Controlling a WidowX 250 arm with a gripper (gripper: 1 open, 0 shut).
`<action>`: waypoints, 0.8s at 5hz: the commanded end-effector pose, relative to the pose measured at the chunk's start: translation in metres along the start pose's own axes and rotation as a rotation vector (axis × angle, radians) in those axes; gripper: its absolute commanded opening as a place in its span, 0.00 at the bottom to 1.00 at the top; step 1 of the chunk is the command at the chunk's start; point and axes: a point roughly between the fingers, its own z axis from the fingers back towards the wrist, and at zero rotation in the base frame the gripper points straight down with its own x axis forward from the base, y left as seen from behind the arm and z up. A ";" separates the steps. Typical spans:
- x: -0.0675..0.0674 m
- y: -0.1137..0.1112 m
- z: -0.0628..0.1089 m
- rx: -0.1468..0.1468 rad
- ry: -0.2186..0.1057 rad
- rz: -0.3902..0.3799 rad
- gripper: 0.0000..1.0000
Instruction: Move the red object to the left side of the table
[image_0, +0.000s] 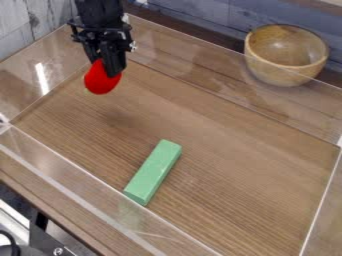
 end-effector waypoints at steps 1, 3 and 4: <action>0.012 0.010 0.006 0.040 -0.047 0.007 0.00; 0.020 0.024 -0.010 0.041 -0.030 0.037 0.00; 0.021 0.029 -0.016 0.034 -0.021 0.048 0.00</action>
